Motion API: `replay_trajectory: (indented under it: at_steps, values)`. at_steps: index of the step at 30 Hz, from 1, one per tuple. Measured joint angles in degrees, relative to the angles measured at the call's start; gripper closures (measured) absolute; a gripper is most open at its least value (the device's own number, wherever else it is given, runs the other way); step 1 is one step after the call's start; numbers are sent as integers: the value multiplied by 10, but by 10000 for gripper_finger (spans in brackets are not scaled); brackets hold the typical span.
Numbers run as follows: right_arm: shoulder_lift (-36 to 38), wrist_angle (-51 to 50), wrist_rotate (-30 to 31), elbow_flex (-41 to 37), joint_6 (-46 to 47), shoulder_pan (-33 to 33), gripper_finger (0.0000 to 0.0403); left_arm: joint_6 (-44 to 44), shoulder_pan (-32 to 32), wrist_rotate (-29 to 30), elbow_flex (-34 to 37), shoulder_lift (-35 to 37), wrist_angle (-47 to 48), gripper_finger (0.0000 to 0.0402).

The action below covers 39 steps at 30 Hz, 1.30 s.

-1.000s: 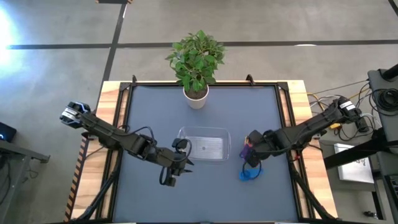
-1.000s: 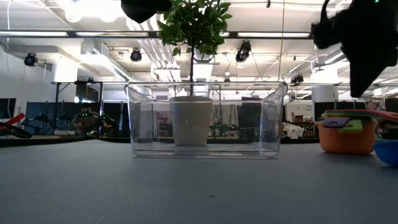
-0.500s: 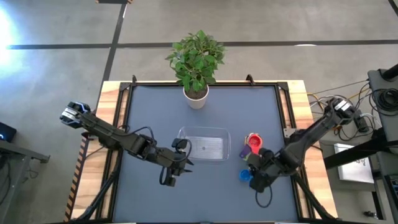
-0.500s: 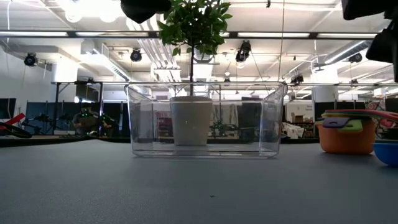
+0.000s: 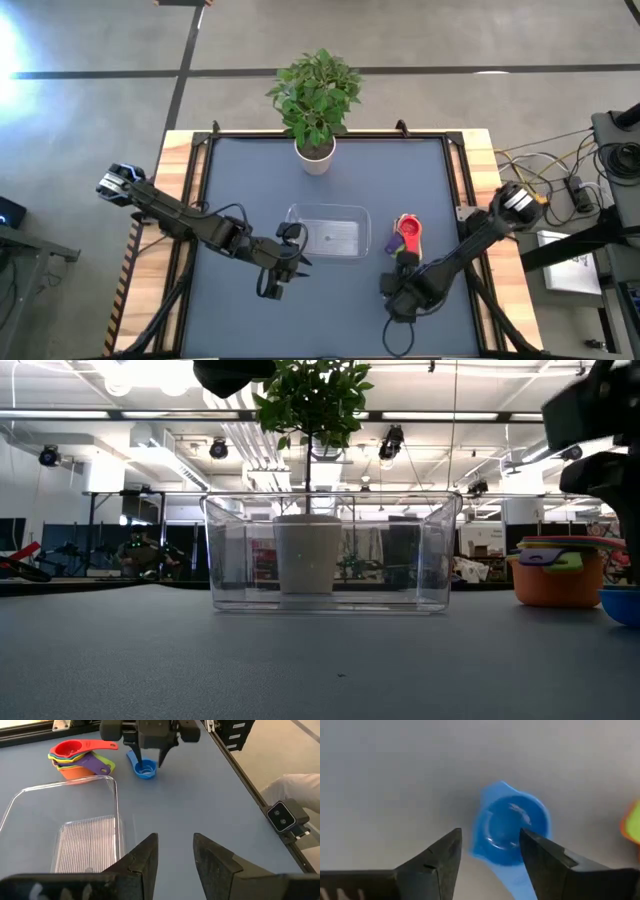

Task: Nest measuring cups in basket
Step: Stack the blue measuring cup on top of the red measuring cup

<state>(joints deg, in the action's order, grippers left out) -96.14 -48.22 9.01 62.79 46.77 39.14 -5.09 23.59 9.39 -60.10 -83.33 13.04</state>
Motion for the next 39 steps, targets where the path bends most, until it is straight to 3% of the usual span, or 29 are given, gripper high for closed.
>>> replay_trajectory:
  at_steps: [4, 12, 18, 24, 32, 35, 39]
  values:
    - [-41, -55, 0, 44, 11, -2, 251, 0, 0, 0, 0, 0, 0, 297]
    - [-84, -55, -20, 102, 45, -15, 385, 0, 0, 0, 0, 0, 1, 297]
    - [-82, -55, -10, 146, 91, -22, 393, 1, 0, 0, 0, 1, 7, 297]
    - [-47, -64, 47, 207, 119, -22, 394, 0, 2, 0, 0, 5, 18, 297]
    - [26, -230, 156, 251, 201, -27, 394, 2, 4, 0, 0, 7, 20, 297]
    - [39, -274, 169, 250, 102, -28, 394, 10, 4, 0, 0, 7, 20, 297]
    - [41, -237, 204, 245, -85, -15, 394, 34, 4, 0, 0, 7, 6, 297]
